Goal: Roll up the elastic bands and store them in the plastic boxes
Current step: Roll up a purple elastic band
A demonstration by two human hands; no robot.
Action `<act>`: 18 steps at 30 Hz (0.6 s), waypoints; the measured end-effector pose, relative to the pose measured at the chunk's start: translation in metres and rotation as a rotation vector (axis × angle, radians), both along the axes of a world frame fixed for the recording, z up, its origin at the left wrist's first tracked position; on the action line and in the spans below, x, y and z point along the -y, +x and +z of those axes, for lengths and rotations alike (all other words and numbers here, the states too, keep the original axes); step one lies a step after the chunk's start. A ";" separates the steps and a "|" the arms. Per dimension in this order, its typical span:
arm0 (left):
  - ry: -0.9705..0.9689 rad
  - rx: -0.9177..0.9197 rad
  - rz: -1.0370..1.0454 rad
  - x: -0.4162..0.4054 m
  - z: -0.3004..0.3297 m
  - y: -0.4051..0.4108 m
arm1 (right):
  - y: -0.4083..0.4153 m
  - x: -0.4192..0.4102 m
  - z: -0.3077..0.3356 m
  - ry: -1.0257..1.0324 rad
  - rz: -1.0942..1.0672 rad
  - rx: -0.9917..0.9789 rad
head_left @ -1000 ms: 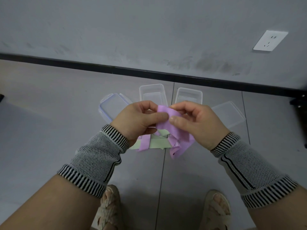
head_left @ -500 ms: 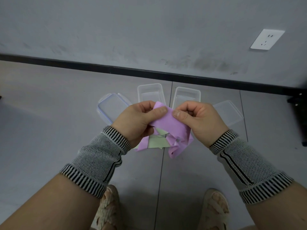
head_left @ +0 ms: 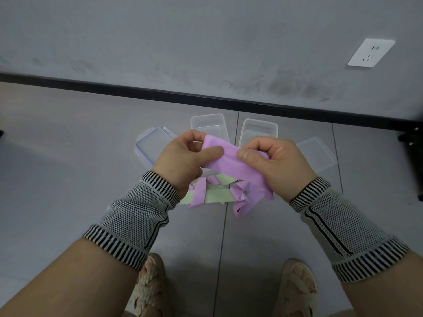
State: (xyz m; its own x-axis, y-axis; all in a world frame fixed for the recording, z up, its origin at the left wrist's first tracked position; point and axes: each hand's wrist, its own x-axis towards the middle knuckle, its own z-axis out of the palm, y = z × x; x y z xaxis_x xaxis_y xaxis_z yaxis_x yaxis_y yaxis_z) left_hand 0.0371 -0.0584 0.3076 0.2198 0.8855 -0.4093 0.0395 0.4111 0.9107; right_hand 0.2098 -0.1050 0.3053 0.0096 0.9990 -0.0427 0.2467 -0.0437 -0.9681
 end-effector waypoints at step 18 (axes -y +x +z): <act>-0.005 0.037 -0.145 0.008 0.002 0.006 | 0.002 -0.001 -0.010 -0.133 0.054 0.000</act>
State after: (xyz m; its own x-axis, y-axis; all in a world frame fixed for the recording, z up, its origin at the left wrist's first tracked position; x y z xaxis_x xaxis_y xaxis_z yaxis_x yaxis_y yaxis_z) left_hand 0.0433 -0.0669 0.3094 0.3605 0.8414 -0.4025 0.0656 0.4076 0.9108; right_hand 0.2123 -0.1036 0.2956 -0.0444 0.9836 -0.1746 0.2519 -0.1581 -0.9548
